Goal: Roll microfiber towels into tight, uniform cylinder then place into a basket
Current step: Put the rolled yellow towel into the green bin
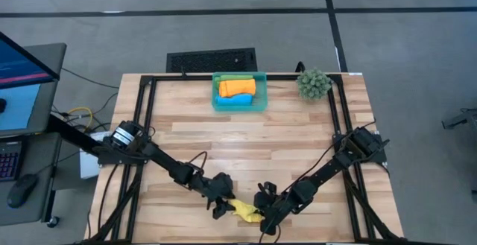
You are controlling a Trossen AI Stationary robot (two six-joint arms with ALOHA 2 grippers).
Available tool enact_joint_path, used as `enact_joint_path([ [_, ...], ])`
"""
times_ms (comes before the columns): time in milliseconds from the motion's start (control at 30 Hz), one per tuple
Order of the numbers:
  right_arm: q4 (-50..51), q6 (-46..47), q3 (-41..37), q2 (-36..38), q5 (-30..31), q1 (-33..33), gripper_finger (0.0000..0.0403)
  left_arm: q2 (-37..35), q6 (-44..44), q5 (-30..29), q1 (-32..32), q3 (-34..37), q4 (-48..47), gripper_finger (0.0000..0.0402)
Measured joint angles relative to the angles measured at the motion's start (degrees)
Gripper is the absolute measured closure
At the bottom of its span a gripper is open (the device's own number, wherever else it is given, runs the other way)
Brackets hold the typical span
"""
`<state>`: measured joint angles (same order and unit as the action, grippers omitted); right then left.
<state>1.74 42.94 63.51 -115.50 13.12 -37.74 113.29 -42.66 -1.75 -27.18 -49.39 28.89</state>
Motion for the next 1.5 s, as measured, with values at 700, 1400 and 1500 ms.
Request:
enact_joint_path([
  [700,3.92,-7.62,0.00,1.60,0.42,3.62,0.0381,-1.40,5.46,-1.26,0.04,-0.03,-2.04,0.0382],
  [1400,19.53,-18.28,-0.02,11.66,9.71,10.54,0.0381,-15.73,17.47,-5.59,8.92,-0.09,-19.61,0.0391],
  [1500,19.90,-22.37,-0.02,13.29,9.73,13.39,0.0381,-18.44,19.23,-5.64,11.29,-0.09,-22.16,0.0391],
])
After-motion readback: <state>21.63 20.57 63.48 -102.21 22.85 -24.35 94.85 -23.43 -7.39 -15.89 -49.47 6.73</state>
